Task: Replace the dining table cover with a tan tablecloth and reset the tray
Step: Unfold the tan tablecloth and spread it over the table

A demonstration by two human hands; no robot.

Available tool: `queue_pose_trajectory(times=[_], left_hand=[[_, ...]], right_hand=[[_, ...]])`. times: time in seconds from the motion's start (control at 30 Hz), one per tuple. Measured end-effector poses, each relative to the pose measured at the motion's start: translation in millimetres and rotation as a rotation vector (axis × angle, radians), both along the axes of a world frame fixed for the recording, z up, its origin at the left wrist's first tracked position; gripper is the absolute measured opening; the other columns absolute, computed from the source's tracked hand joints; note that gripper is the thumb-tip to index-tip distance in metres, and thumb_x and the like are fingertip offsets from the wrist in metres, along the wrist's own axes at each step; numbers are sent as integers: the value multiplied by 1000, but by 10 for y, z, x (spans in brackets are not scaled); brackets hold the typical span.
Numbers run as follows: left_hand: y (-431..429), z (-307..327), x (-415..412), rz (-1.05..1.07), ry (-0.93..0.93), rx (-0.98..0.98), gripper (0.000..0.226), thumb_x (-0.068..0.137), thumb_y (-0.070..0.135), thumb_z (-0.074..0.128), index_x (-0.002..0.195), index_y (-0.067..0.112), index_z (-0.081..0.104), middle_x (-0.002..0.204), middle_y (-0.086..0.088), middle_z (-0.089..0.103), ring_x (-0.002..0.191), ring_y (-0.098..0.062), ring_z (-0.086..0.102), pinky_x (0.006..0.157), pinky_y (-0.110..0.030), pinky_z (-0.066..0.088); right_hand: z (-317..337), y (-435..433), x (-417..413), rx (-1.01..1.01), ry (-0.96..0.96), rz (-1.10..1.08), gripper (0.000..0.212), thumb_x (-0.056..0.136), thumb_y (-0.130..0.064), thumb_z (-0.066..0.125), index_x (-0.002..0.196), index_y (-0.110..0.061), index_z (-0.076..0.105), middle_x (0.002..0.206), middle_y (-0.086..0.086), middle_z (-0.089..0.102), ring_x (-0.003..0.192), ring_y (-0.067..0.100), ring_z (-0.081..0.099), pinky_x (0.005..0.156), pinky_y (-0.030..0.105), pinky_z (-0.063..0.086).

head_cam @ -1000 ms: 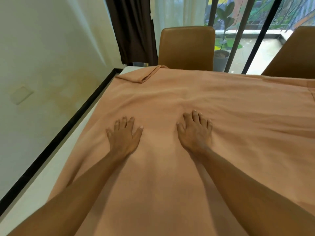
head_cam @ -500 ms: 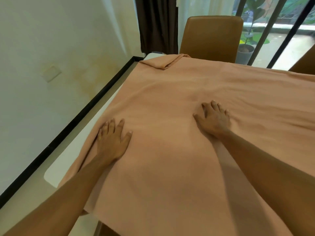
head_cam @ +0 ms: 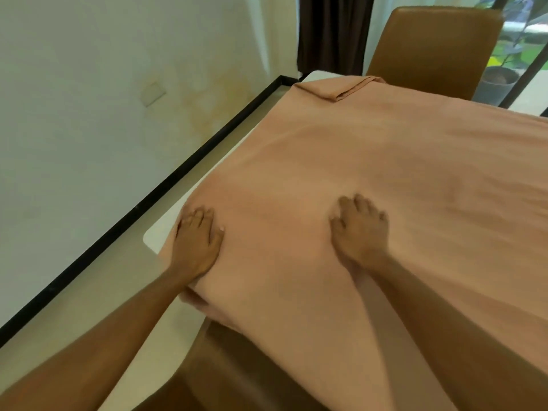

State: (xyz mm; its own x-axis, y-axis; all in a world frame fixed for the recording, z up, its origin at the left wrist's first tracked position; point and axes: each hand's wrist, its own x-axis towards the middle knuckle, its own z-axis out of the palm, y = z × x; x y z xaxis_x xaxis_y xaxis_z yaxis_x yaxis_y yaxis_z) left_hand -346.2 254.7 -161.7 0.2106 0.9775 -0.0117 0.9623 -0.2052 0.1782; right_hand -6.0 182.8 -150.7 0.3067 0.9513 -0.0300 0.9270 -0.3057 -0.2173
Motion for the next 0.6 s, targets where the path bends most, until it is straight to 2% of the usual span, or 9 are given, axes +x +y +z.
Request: queue_pose_trajectory(times=[0.07, 0.17, 0.27, 0.47, 0.6], left_hand=[[-282, -44, 89, 16, -13, 7, 73, 99, 55, 13, 155, 9, 28, 159, -13, 31, 149, -26, 24, 123, -42, 8], [-486, -95, 146, 76, -54, -23, 73, 97, 60, 12, 159, 21, 19, 165, -6, 18, 152, -23, 13, 123, -47, 8], [-478, -91, -152, 164, -13, 8, 74, 95, 63, 16, 158, 24, 20, 164, -10, 20, 151, -27, 17, 122, -49, 14], [-177, 16, -924, 379, 4, -94, 70, 102, 57, 18, 159, 16, 9, 165, -17, 9, 152, -37, 4, 121, -56, 12], [-86, 128, -876, 270, 58, 1, 64, 105, 40, 30, 158, 7, 12, 164, -18, 14, 152, -34, 8, 123, -51, 14]], right_hand=[[9, -34, -615, -11, 29, 170, 55, 97, -49, 39, 147, -27, 39, 159, 9, 32, 143, 31, 33, 117, 56, 22], [-16, -101, -1440, -12, 135, 366, 54, 98, -50, 35, 148, -31, 35, 164, 5, 24, 150, 29, 20, 119, 62, 4], [-108, -205, -1802, -20, 154, 393, 59, 100, -54, 24, 155, -33, 26, 168, 5, 10, 155, 29, 6, 121, 57, -8], [-134, -236, -1778, 6, 145, 375, 60, 100, -56, 19, 156, -34, 21, 169, 4, 8, 155, 29, 4, 123, 56, -3], [-140, -251, -1806, 14, 148, 362, 61, 100, -57, 16, 157, -34, 19, 169, 4, 7, 155, 29, 3, 123, 57, -2]])
